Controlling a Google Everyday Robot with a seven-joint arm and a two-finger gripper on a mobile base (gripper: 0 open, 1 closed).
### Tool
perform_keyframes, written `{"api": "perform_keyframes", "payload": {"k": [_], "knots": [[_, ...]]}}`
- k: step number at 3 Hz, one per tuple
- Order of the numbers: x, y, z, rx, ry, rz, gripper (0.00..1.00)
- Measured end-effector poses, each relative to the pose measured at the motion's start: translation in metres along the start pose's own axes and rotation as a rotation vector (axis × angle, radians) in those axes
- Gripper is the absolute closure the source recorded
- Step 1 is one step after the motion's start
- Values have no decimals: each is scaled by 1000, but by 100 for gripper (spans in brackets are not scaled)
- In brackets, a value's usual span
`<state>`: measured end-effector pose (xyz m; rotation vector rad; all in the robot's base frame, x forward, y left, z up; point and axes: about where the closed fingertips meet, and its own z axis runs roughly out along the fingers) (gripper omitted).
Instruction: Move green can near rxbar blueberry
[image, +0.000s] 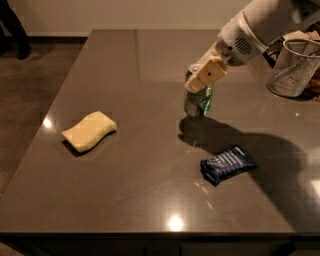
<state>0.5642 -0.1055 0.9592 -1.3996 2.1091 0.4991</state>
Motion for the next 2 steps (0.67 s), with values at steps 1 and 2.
{"api": "perform_keyframes", "payload": {"k": [1,2], "knots": [[32,1,-14,12,-1,56,100],[59,11,-23,23,-35,78,100]]}}
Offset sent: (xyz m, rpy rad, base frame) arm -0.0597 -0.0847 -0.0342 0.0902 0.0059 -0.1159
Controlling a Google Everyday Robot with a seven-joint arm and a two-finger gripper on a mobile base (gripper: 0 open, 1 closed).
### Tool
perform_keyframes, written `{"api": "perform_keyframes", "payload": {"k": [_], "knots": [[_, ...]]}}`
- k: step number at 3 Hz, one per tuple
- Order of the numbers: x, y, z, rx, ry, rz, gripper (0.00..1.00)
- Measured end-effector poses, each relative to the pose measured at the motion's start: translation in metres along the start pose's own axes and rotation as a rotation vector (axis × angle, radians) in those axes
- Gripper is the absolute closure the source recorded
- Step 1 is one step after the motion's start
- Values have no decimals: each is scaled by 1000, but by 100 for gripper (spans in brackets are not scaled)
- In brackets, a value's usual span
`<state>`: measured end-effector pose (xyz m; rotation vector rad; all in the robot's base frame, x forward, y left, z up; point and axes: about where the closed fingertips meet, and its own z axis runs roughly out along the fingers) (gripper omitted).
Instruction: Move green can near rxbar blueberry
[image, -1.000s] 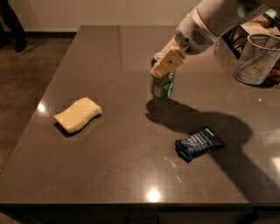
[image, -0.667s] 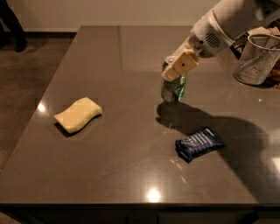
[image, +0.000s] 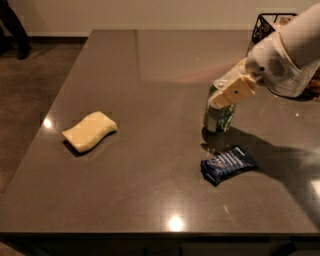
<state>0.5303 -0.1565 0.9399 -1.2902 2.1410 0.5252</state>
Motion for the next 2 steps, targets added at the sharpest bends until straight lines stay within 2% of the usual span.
{"api": "perform_keyframes", "payload": {"k": [1,2], "knots": [[19,9,-8,5,-35,-3,82],[33,16,-12,9,-50,-7,58]]}}
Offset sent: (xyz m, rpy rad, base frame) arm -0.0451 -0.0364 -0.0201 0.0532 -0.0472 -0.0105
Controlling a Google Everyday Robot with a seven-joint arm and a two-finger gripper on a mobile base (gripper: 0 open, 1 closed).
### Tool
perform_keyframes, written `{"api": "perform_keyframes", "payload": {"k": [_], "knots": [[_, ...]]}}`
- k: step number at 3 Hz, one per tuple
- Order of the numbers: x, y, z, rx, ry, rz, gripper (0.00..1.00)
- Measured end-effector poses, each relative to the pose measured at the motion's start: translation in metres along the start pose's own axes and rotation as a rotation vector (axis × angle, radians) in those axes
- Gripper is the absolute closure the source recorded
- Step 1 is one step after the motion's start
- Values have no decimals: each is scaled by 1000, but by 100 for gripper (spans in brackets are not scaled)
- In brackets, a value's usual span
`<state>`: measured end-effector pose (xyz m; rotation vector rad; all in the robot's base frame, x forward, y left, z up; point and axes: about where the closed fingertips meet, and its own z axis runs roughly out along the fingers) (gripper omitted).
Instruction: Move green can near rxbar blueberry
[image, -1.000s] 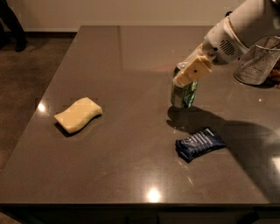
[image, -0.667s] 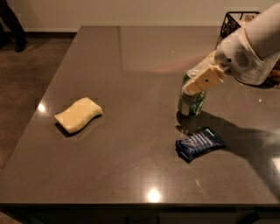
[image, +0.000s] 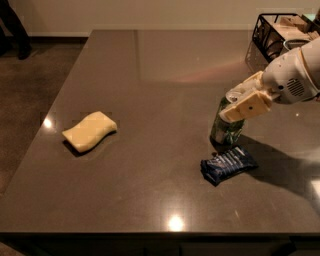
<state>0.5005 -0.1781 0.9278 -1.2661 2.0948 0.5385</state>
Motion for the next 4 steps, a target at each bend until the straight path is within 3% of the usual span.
{"api": "perform_keyframes", "payload": {"k": [2,3,4], "knots": [[-3,2,2,-3,2,-6,12],[-4,3,2,-4,2,-8,0],[-4,3,2,-4,2,-8,0]]}}
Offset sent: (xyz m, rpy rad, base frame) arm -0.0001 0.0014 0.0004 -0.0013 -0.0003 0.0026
